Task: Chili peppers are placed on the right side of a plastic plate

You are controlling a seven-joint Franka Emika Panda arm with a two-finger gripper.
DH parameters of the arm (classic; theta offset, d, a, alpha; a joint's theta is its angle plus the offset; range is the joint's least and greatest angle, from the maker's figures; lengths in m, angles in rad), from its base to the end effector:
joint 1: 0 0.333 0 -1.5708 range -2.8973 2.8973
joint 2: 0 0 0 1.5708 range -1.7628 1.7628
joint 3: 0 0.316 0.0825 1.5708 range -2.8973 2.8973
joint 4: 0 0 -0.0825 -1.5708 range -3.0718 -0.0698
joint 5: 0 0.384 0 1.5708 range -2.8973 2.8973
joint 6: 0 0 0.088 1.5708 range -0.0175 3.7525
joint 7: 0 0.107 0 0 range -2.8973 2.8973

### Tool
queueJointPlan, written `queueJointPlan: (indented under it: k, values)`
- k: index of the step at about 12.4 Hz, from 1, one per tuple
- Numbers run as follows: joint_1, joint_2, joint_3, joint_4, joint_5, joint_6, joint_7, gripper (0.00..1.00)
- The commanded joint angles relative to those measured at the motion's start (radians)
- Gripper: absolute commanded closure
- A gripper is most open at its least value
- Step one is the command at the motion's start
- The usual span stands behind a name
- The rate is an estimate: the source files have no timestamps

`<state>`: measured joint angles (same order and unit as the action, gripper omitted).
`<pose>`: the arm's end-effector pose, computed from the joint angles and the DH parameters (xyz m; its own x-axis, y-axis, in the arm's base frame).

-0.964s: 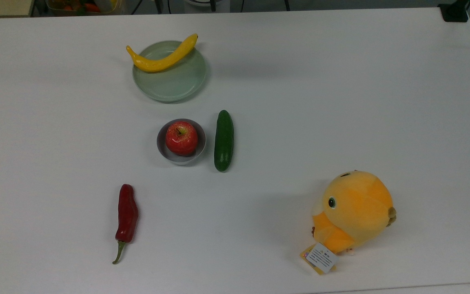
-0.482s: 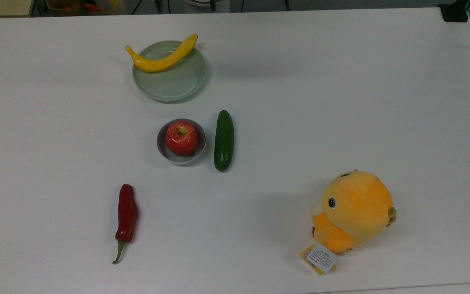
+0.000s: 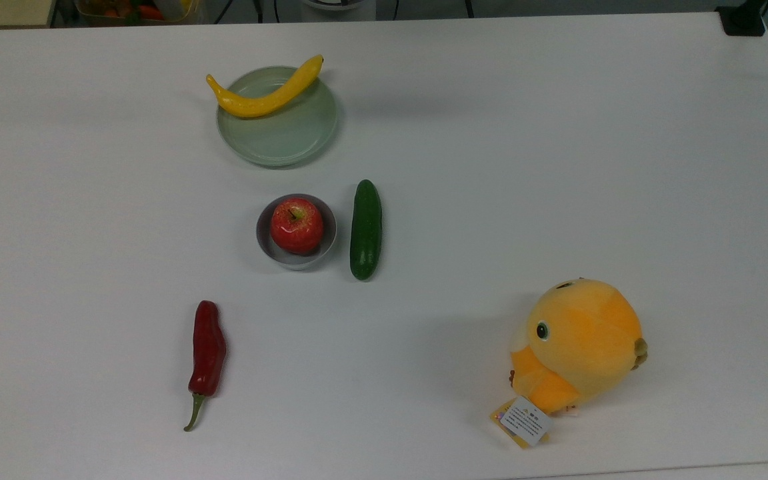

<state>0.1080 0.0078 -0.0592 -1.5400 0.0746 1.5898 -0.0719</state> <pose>0.5583 0.0353 0.6367 0.9918 0.1188 0.0472 0.1219 -0.9900 -0.0709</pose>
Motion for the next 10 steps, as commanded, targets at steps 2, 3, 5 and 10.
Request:
queueJointPlan:
  k: [2,3,5,10]
  values:
    - [0.002,-0.003,0.002,-0.017,-0.003,-0.005,-0.017,0.00]
    - [0.001,0.013,0.001,-0.015,-0.016,0.007,-0.025,0.00]
    - [-0.019,0.055,0.002,0.003,-0.061,0.085,-0.028,0.00]
    - [-0.070,0.176,0.002,0.069,-0.055,0.401,-0.019,0.00]
